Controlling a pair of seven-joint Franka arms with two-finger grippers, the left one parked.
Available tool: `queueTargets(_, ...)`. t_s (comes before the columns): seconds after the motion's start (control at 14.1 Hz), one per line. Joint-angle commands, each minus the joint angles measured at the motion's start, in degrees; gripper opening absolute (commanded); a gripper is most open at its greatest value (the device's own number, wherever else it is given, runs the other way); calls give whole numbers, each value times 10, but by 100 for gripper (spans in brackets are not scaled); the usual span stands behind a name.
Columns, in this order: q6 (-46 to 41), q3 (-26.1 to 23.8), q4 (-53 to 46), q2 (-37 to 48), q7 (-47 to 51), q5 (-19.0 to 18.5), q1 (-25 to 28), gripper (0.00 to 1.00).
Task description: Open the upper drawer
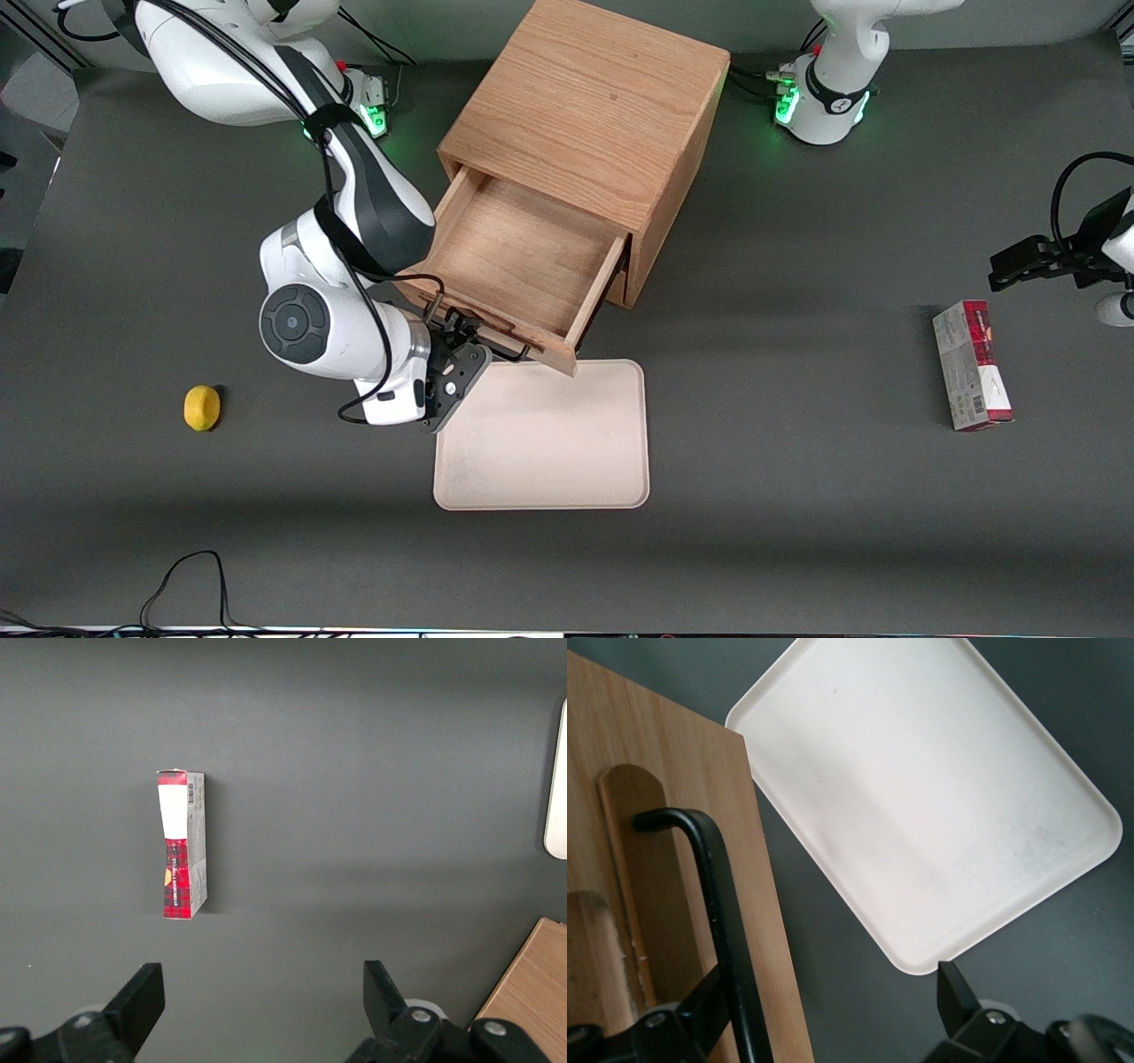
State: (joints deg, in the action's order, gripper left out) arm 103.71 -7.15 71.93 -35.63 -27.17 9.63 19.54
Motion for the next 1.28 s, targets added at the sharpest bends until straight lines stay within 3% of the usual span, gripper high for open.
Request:
queueTargets(0.0, 0, -2, -41, -25, -11, -7, -7, 100)
queueTargets(1.21, 37, -1, -71, -59, -30, -7, -33, 100)
